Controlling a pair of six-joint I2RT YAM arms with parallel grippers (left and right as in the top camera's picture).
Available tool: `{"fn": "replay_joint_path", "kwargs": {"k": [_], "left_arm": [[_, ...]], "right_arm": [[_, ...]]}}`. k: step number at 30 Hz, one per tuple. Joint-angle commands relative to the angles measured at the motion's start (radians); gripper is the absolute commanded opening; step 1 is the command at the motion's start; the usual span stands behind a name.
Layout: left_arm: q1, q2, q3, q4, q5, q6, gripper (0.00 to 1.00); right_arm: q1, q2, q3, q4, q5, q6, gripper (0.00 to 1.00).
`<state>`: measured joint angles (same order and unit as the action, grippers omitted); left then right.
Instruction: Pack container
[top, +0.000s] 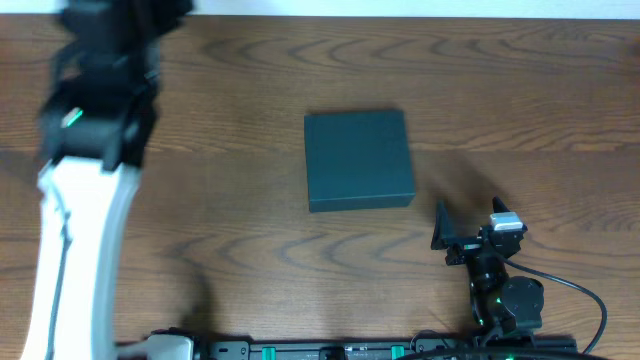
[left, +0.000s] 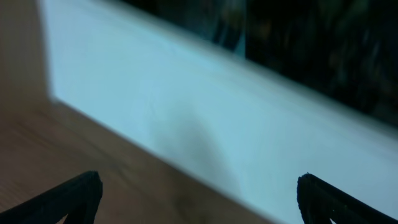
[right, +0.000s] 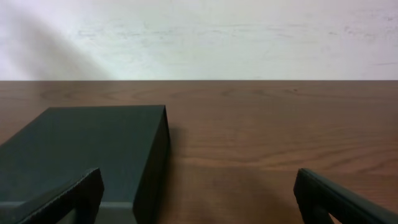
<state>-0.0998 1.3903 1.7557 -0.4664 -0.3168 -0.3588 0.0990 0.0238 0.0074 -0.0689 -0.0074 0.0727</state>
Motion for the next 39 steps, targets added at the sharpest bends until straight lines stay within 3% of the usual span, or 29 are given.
{"fn": "replay_joint_path", "kwargs": {"k": [1, 10, 18, 26, 39], "left_arm": [[0.033, -0.112, -0.027, 0.0, -0.018, 0.014, 0.99], [0.108, -0.465, -0.336, 0.016, -0.018, 0.013, 0.98], [0.123, -0.747, -0.737, 0.208, -0.019, -0.039, 0.99], [0.123, -0.926, -1.02, 0.248, -0.041, -0.183, 0.99], [0.123, -1.166, -1.314, 0.249, -0.052, -0.246, 0.99]], "right_arm": [[-0.009, -0.009, -0.002, -0.005, 0.0, 0.017, 0.99], [-0.009, -0.009, -0.002, -0.005, 0.0, 0.016, 0.99], [-0.009, -0.009, -0.002, -0.005, 0.0, 0.016, 0.99], [-0.009, -0.009, -0.002, -0.005, 0.0, 0.017, 0.99], [-0.009, -0.009, -0.002, -0.005, 0.0, 0.016, 0.99]]}}
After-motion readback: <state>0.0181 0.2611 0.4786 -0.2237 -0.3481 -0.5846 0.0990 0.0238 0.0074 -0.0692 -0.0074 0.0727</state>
